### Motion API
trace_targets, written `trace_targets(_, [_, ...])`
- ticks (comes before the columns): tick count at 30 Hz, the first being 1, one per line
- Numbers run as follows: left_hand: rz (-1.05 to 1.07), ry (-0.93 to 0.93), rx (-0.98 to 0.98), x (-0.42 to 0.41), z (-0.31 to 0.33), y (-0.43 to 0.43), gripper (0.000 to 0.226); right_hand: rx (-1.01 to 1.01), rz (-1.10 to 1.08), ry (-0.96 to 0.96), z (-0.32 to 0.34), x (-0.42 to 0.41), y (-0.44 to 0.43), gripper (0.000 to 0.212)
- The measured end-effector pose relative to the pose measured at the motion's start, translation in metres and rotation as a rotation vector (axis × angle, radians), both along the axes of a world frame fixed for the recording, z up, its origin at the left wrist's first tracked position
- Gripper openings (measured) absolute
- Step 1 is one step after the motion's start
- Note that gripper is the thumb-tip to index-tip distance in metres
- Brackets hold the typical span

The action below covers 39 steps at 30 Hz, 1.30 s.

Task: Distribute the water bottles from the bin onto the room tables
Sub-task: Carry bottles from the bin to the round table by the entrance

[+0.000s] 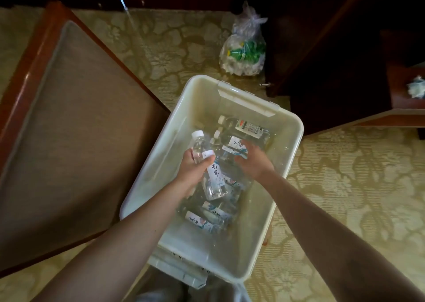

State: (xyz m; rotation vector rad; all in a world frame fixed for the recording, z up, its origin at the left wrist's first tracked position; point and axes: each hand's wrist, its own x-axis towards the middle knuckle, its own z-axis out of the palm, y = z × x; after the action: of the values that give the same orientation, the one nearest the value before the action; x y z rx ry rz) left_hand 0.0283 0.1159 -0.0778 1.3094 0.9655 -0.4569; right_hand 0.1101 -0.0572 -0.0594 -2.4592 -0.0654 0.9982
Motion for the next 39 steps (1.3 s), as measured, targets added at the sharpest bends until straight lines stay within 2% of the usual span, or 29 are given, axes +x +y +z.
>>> trace_targets(7, [0.029,-0.024,0.061,0.015,-0.028,-0.007,0.057,-0.223,0.219,-0.107,-0.048,0.038,0.002,0.079])
trace_targets(12, [-0.026,-0.016,0.128,0.02,-0.041,-0.006,0.069,-0.346,0.305,-0.188,-0.069,0.04,0.005,0.094])
trace_targets(16, [-0.022,-0.003,0.153,0.024,-0.048,-0.006,0.06,-0.375,0.319,-0.249,-0.074,0.043,0.008,0.097])
trace_targets(20, [-0.022,0.029,0.17,0.024,-0.051,-0.004,0.071,-0.393,0.317,-0.29,-0.078,0.043,0.007,0.092])
trace_targets(25, [-0.027,0.044,0.172,0.021,-0.056,-0.001,0.058,-0.415,0.302,-0.37,-0.084,0.041,0.005,0.083])
trace_targets(28, [-0.033,0.052,0.152,0.023,-0.057,0.0,0.065,-0.451,0.286,-0.339,-0.084,0.044,0.008,0.085])
trace_targets(31, [-0.019,0.082,0.077,0.024,-0.057,0.0,0.068,-0.526,0.359,-0.34,-0.084,0.054,0.011,0.082])
trace_targets(37, [0.002,0.124,0.0,0.018,-0.057,0.003,0.057,-0.605,0.369,-0.318,-0.09,0.05,0.016,0.074])
trace_targets(39, [0.028,0.161,-0.005,0.014,-0.057,0.003,0.062,-0.609,0.402,-0.32,-0.09,0.049,0.014,0.076])
